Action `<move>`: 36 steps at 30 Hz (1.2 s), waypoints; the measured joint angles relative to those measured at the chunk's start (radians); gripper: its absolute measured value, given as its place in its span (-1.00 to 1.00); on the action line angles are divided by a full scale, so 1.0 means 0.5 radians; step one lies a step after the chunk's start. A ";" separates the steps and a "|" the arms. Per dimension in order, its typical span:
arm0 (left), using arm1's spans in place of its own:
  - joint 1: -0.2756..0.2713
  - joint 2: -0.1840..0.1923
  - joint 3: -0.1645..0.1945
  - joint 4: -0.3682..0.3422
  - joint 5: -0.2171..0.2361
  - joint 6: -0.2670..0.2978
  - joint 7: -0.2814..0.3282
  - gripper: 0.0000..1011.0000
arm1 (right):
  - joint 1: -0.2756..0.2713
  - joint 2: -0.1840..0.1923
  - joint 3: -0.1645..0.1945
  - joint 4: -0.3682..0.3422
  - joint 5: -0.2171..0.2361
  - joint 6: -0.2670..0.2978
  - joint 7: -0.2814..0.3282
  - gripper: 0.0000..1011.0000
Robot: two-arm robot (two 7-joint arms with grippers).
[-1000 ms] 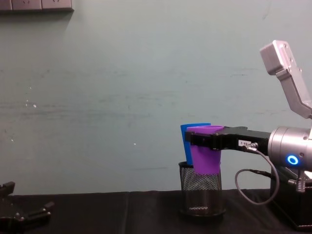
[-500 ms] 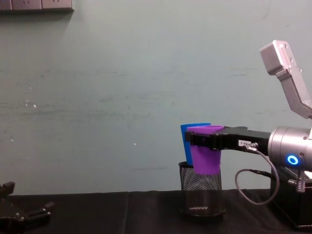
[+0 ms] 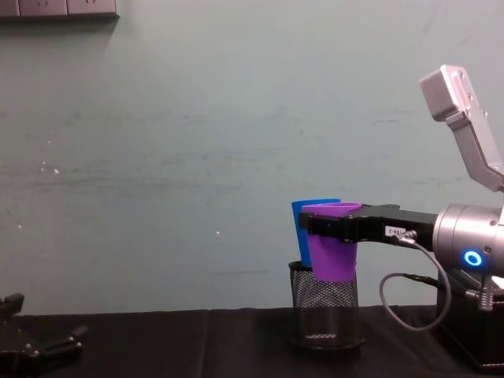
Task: Pick up one cup with a gripper and tap it against the other cup.
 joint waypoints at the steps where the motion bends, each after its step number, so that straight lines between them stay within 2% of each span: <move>1: 0.000 0.000 0.000 0.000 0.000 0.000 0.000 0.98 | 0.000 0.000 0.000 0.000 0.000 0.000 0.000 0.45; 36: 0.000 0.000 0.000 0.000 0.000 0.000 0.000 0.98 | -0.015 0.002 -0.006 -0.029 0.000 -0.001 0.004 0.45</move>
